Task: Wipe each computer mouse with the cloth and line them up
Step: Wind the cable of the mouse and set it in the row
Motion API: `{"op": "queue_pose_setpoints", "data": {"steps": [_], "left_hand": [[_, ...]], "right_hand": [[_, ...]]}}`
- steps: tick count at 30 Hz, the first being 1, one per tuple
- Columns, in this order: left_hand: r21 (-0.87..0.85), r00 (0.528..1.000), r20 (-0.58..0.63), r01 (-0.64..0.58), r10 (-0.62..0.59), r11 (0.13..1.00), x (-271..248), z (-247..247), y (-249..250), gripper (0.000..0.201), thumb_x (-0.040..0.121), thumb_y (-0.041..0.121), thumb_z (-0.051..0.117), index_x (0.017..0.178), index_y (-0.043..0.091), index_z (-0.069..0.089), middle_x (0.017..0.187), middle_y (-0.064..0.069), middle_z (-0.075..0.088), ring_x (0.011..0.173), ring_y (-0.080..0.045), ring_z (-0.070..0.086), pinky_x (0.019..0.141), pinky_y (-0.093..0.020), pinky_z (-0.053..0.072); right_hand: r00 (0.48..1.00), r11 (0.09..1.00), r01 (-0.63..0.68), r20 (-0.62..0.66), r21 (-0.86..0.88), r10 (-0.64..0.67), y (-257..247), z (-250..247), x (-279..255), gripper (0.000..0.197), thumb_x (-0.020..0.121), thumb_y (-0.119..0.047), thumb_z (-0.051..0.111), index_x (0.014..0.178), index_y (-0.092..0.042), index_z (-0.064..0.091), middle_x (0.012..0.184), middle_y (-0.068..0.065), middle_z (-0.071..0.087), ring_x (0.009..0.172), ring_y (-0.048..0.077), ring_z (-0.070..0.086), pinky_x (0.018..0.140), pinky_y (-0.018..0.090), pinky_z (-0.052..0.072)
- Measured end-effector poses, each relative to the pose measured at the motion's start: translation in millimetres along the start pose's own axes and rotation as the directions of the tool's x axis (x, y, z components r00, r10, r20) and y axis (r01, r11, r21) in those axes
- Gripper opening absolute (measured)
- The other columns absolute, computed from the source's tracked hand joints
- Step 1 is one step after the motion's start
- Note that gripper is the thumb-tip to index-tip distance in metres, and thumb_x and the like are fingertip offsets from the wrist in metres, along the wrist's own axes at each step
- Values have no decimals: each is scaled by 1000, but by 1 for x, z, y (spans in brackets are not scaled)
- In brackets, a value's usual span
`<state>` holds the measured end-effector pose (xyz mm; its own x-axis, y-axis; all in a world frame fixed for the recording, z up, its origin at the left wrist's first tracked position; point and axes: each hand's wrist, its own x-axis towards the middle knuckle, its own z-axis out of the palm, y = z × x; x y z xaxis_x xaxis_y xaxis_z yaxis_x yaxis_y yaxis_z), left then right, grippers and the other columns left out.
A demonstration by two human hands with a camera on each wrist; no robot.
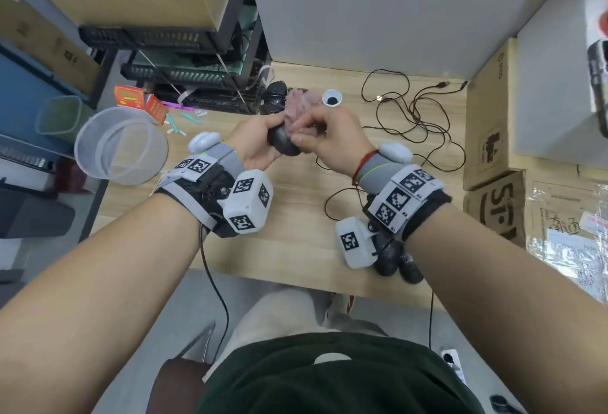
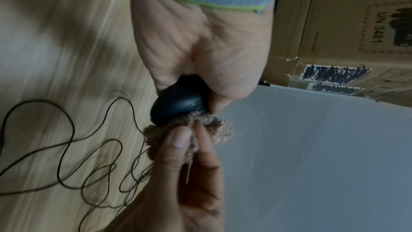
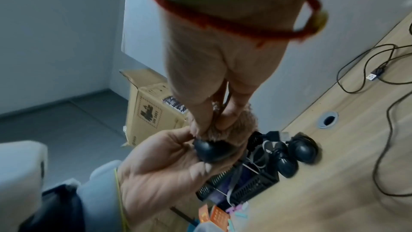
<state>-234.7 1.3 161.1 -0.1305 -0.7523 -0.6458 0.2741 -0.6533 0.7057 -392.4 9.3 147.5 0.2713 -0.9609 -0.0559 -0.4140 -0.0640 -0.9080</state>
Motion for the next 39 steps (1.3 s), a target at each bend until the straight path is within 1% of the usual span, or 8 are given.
{"op": "queue_pose_setpoints", "data": {"steps": [4, 10, 15, 19, 22, 25, 32, 39], "left_hand": [[-31, 995, -93, 26, -29, 999, 14, -13, 2, 37, 107, 14, 38, 134, -6, 54, 132, -17, 64, 105, -24, 67, 91, -38, 57], [-22, 996, -34, 76, -77, 997, 49, -23, 11, 33, 105, 7, 42, 84, 5, 67, 66, -4, 66, 52, -12, 63, 52, -24, 52], [-48, 996, -11, 88, -88, 995, 77, -33, 37, 33, 103, 9, 51, 131, -6, 54, 112, -16, 69, 93, -22, 72, 70, -32, 61], [108, 991, 84, 99, -108, 989, 97, -35, 31, 33, 102, 6, 52, 134, -4, 55, 122, -16, 67, 103, -22, 68, 79, -31, 59], [140, 981, 142, 111, -131, 984, 110, -39, 26, 33, 102, 6, 51, 135, -3, 54, 119, -12, 68, 104, -20, 68, 81, -31, 58], [133, 959, 239, 122, -151, 984, 119, -35, 29, 28, 104, 7, 48, 130, 0, 55, 117, -10, 68, 106, -20, 67, 90, -32, 57], [98, 924, 334, 159, -183, 982, 153, -21, 40, 33, 104, 5, 44, 135, -3, 51, 118, -14, 67, 106, -25, 68, 83, -36, 60], [460, 981, 167, 7, -94, 888, 205, -19, 24, 30, 101, 12, 58, 130, 4, 58, 116, -10, 68, 104, -21, 67, 88, -36, 58]], "right_hand": [[989, 998, -42, 138, -50, 49, 13, 13, 2, 17, 74, -14, 83, 80, -28, 76, 74, -12, 72, 74, 10, 70, 81, 33, 58], [986, 992, -12, 162, -123, 32, 4, 28, 30, 16, 74, -14, 83, 88, -21, 78, 84, -11, 70, 75, -5, 58, 77, 15, 48], [844, 911, -215, 403, -351, 354, 57, 46, 12, 18, 78, -17, 81, 96, -18, 79, 74, -19, 64, 62, -13, 56, 59, 1, 38], [710, 858, -341, 494, -383, 503, 92, 53, 11, 25, 84, -28, 75, 109, -26, 72, 98, -10, 72, 87, 4, 64, 75, 16, 47], [793, 818, -553, 201, -157, 574, 106, 38, 42, 15, 91, -27, 65, 106, -25, 68, 100, 1, 69, 81, 18, 67, 80, 35, 58], [754, 752, -621, -94, 220, 650, 102, 12, 79, 19, 97, -35, 54, 106, -20, 62, 107, 5, 64, 81, 20, 67, 79, 40, 59], [688, 530, -688, 214, 495, 693, 86, -10, 130, 55, 95, -66, 42, 110, -20, 66, 104, 2, 67, 77, 21, 65, 80, 39, 54], [772, 635, -623, 225, 456, 595, 120, -12, 146, 36, 92, -24, 70, 123, -6, 64, 94, 6, 66, 82, 21, 68, 80, 31, 59]]}}
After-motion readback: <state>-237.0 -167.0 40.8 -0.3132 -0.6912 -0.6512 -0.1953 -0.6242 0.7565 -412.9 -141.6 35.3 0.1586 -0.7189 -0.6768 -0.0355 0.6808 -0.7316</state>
